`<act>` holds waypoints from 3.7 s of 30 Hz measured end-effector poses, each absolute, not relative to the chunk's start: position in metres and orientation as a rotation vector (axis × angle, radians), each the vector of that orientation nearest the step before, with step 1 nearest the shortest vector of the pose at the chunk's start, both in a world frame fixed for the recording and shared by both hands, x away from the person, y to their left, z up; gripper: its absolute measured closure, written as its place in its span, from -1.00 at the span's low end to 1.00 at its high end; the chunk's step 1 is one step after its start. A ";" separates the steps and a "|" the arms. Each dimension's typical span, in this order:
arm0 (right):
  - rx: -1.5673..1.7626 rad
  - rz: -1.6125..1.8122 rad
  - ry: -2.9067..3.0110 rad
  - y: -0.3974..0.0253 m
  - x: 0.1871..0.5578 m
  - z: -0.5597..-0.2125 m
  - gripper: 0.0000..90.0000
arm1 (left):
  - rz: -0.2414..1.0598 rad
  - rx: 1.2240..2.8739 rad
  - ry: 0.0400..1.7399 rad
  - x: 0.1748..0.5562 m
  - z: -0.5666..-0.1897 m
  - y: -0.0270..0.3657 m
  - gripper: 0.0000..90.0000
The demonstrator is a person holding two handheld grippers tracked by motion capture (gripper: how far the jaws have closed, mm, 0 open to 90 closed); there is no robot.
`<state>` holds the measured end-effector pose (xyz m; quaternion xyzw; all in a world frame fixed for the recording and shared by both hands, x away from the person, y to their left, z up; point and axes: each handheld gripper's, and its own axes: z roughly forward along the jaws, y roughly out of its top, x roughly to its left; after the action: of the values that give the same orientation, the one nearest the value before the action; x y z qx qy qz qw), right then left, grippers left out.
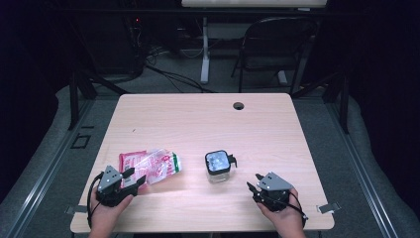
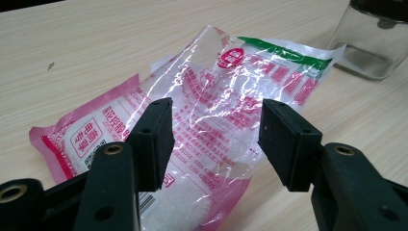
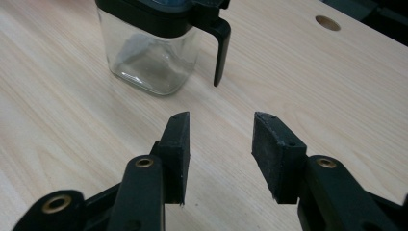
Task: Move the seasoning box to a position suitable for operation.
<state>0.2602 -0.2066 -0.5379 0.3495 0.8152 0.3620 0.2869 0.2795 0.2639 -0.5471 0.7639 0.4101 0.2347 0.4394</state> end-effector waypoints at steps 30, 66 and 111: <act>0.997 1.120 2.183 -0.192 0.281 -0.526 0.42 | 0.512 1.847 0.996 0.271 -0.538 0.263 0.24; 1.123 1.031 2.156 -0.154 0.349 -0.563 0.73 | 0.559 1.838 1.029 0.250 -0.541 0.278 0.34; 1.150 1.034 2.123 -0.161 0.287 -0.560 0.86 | 0.519 1.875 0.907 0.260 -0.541 0.235 0.32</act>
<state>0.2870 -0.1611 -0.5603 0.4233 0.7817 0.3806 0.2547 0.2597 0.2350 -0.5408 0.7677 0.3712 0.2124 0.4772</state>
